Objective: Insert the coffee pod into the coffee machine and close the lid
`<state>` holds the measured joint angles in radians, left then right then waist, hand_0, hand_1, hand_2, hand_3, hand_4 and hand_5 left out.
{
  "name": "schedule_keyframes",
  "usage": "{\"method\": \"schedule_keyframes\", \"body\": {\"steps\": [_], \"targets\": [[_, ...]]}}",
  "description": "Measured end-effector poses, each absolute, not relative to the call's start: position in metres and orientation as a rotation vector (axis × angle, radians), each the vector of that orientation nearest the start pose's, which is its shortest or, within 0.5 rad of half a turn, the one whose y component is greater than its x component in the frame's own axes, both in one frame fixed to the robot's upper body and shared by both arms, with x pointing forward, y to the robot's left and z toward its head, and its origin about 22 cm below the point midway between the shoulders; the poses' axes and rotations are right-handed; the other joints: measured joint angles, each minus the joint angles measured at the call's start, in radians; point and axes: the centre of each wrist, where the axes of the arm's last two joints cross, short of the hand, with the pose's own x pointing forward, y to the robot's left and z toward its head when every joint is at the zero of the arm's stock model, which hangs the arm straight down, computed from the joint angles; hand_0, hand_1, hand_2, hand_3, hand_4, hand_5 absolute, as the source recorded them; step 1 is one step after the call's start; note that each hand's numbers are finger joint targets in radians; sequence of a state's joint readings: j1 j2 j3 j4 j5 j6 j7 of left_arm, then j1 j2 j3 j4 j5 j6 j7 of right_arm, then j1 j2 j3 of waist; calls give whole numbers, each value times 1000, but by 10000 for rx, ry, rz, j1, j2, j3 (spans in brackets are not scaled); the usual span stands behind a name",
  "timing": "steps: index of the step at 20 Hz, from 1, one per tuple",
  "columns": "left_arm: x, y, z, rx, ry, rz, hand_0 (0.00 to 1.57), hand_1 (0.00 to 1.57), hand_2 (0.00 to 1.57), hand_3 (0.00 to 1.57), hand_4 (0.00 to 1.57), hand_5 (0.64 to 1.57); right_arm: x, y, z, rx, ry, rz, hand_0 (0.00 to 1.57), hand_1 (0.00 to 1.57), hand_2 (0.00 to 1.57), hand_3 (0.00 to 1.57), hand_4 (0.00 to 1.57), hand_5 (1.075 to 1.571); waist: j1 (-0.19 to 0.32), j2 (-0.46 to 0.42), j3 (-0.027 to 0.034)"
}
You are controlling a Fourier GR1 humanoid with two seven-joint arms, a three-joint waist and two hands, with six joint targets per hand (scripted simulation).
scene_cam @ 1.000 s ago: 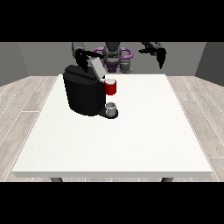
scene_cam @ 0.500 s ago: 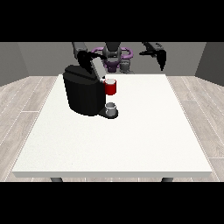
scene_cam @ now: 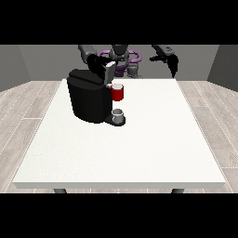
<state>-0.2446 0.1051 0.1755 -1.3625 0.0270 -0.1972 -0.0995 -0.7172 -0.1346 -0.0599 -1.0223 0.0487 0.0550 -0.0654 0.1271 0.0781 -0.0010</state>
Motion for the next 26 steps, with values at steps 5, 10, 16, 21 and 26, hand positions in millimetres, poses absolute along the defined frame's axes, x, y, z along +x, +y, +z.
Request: {"method": "schedule_keyframes", "body": {"steps": [5, 10, 16, 21, 26], "targets": [[299, 279, 12, -324, -16678, -1071, 0, 0, 0, 0, 156, 1571, 399, -169, 95, 207, -17415, 4196, 0, 0, 0, 0, 125, 1571, -75, -124, 6], [303, 274, 17, -443, -16821, -1169, 0, 0, 0, 0, 154, 1571, 407, -161, 108, -147, -17725, 4589, 0, 0, 0, 0, 142, 1571, 97, -11, 8], [309, 275, 25, -492, -17071, -1297, 0, 0, 0, 0, 182, 1571, 407, -146, 114, 204, -18032, 4671, 0, 0, 0, 0, 67, 1571, 11, -147, 9], [300, 279, 10, -454, -17028, -1047, 0, 0, 0, 0, 205, 1571, 391, -133, 94, 1481, -18128, 4906, 0, 0, 0, 0, 275, 1571, -332, -592, 8], [290, 270, -9, -484, -16687, -766, 0, 0, 0, 0, 192, 1571, 360, -133, 51, 2475, -17712, 3845, 0, 0, 0, 0, 157, 1571, -721, -1307, 9]]}}
